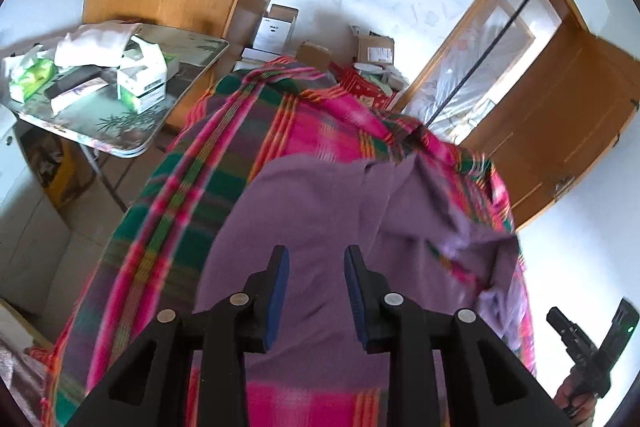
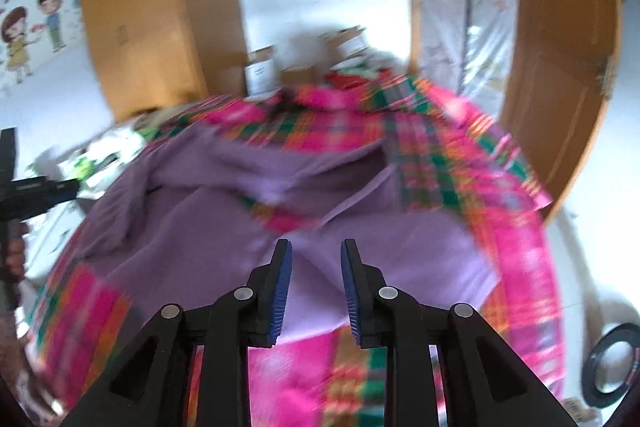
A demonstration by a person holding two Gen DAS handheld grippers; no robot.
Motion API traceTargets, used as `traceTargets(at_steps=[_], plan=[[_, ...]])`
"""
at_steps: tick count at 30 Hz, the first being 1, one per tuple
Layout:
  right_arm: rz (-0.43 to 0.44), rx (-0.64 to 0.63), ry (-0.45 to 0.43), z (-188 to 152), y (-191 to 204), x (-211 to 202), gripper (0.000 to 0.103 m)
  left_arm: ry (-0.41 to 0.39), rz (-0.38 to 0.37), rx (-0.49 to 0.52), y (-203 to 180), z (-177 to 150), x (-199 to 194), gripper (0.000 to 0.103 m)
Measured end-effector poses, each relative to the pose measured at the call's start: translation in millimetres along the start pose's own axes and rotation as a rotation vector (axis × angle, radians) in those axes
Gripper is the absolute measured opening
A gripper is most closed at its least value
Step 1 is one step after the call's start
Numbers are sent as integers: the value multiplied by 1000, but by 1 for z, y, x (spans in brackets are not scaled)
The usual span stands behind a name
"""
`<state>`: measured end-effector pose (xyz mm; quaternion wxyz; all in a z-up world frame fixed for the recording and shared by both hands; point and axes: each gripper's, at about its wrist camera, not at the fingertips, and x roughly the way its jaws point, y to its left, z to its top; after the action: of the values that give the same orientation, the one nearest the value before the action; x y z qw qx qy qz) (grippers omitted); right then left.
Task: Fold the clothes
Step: 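Open both grippers and release the pants onto the bed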
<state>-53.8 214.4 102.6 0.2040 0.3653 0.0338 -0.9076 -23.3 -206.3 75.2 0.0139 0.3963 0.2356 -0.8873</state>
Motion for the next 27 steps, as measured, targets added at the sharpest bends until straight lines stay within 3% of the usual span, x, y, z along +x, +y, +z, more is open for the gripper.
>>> traceTargets(at_steps=[10,11,13,19,27], plan=[[189,-141,97,-50,89,33,32,48,91,207,-4,-56,7,31],[202,-153,105,-53,96,37,34,56,101,229,-7,-59,10,31],[224,-177,126,-56,111,45,49,55,134,274,-13,-62,15,31],[223,-291,128,-59,154,67,49,21,178,424,-28,-72,26,32],[198,-410,116,-62,193,88,49,33,209,512,-35,-78,42,32]])
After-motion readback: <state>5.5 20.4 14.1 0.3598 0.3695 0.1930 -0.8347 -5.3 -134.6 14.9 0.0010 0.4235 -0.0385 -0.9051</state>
